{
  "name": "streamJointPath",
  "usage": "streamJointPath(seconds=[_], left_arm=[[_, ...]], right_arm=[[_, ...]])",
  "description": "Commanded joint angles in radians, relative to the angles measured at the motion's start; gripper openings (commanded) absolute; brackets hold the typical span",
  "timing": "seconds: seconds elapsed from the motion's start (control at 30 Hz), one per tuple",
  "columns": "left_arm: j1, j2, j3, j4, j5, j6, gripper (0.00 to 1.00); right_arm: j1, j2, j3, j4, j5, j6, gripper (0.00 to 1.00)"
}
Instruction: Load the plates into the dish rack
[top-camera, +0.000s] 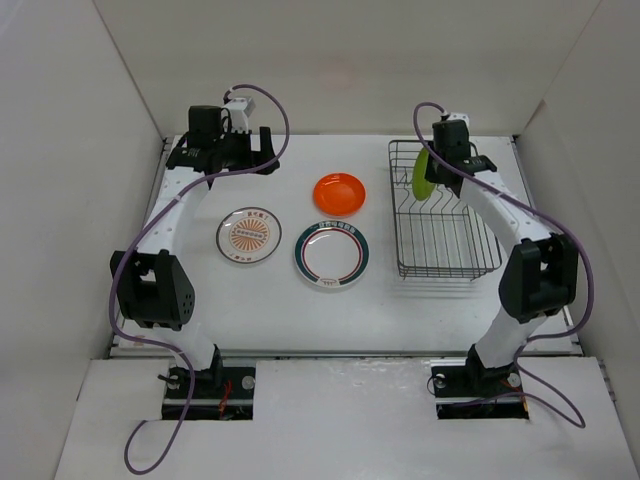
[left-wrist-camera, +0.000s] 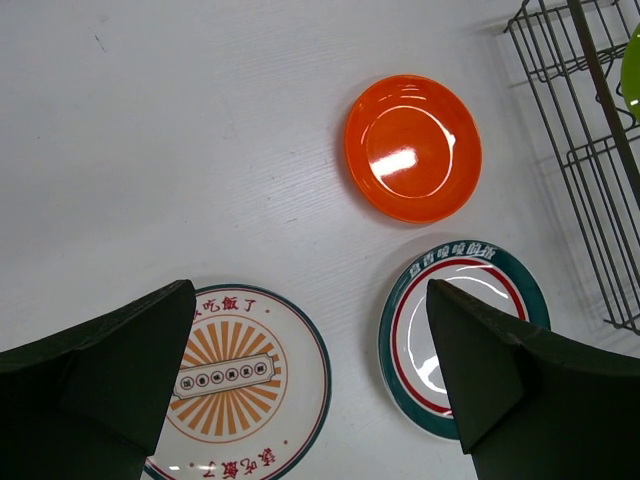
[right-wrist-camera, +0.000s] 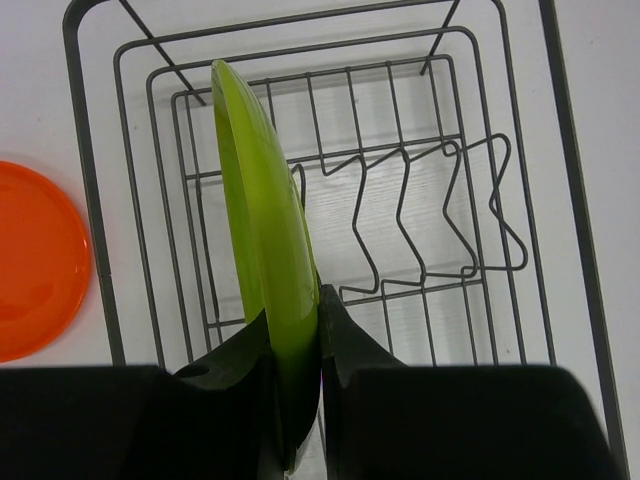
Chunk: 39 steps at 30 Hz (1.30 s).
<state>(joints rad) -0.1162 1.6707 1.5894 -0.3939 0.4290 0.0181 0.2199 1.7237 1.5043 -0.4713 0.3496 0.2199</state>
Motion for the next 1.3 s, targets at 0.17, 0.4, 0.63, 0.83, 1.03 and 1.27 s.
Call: streamJointPath(seconds=[0.17,0.4,0.63,0.83,1.03,1.27], left_arm=[[0.003,-0.057,-0.008,0.012,0.004,0.019,1.0],[0.003,-0.037,-0.017,0.021,0.004,0.019,1.0],[0.003,0.0,-0.008,0.032,0.017,0.019,1.0],[-0.019,0.218,0.174,-0.022,0.177,0.019,1.0],[-0.062,0.498,0.461,-0.129,0.318,0.005,1.0],[-0.082,0.711,0.625,-0.129,0.32,-0.049,0.99]], right_arm=[[-0.01,0.066,0.092,0.016,-0.017,-0.017,0.2],[-0.001,0.102,0.142,0.007,0.002,-0.017,0.51],[0.009,0.045,0.188,-0.038,0.054,-0.027,0.65],[0.027,-0.11,0.15,-0.064,0.056,-0.027,1.0],[0.059,-0.315,-0.075,0.107,-0.231,-0.017,1.0],[0.11,-0.547,-0.318,0.235,-0.377,0.038,1.0]])
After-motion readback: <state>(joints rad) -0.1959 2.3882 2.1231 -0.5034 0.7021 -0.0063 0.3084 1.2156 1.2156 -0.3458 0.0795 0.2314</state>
